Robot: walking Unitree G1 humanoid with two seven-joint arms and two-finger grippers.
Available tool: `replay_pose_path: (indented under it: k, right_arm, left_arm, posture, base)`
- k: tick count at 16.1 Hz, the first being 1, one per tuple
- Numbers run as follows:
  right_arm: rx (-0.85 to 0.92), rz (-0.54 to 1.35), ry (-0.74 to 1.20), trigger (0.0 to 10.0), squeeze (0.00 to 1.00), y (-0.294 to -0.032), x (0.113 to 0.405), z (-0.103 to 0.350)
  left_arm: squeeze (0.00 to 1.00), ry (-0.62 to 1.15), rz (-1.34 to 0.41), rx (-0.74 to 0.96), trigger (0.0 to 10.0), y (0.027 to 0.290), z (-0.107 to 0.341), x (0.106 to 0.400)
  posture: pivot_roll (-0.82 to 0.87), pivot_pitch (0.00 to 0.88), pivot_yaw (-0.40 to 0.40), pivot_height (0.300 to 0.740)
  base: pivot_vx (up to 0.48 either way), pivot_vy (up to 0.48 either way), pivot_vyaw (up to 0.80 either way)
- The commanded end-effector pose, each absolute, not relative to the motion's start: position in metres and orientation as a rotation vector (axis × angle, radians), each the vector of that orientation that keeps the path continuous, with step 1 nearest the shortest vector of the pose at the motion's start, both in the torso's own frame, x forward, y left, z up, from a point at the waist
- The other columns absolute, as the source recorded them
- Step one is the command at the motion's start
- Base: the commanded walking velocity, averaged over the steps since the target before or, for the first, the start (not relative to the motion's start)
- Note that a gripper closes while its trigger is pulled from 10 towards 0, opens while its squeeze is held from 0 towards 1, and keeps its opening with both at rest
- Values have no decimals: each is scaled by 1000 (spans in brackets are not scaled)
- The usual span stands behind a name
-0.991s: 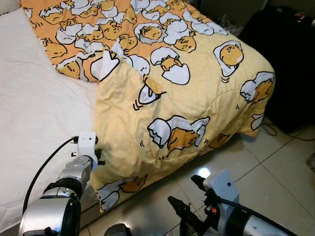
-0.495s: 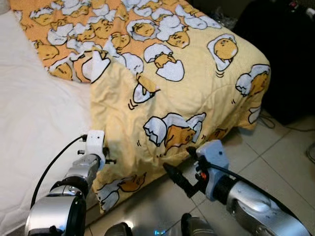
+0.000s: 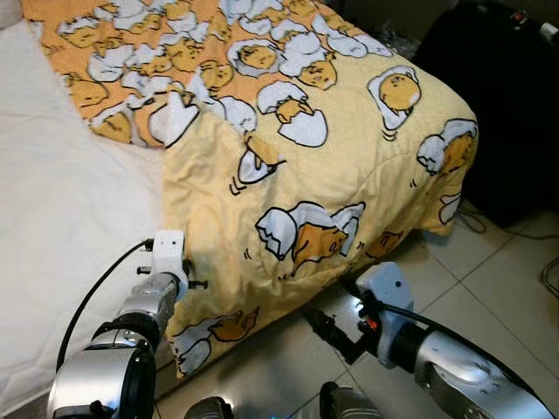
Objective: Clean up the room
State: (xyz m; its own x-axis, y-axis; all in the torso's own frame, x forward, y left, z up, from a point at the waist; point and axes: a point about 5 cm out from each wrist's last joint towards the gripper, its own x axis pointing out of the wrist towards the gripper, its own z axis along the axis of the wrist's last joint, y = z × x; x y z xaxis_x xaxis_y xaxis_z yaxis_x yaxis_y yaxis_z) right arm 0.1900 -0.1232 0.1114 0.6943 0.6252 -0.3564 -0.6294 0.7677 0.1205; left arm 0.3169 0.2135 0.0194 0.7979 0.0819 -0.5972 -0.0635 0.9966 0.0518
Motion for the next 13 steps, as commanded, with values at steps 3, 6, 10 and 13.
replay_pose_path:
  k: [3, 6, 10, 13]
  right_arm:
    - [22, 782, 387, 10000, 0, -124, 192, 106]
    - [42, 916, 393, 10000, 0, -124, 194, 107]
    - [-4, 941, 388, 10000, 0, -137, 201, 100]
    - [-13, 937, 366, 10000, 0, -147, 175, 126]
  left_arm:
    - [0, 623, 95, 29, 0, 225, 16, 310]
    - [0, 613, 107, 20, 0, 226, 14, 307]
    - [0, 548, 35, 28, 0, 228, 14, 291]
    - [0, 608, -158, 190, 0, 228, 14, 221]
  posture:
    - [-135, 77, 33, 740]
    - [-112, 51, 39, 740]
    - [-89, 39, 49, 740]
    - [-72, 49, 45, 740]
  base:
    - [0, 0, 0]
    - [0, 0, 0]
    - [0, 0, 0]
    - [0, 0, 0]
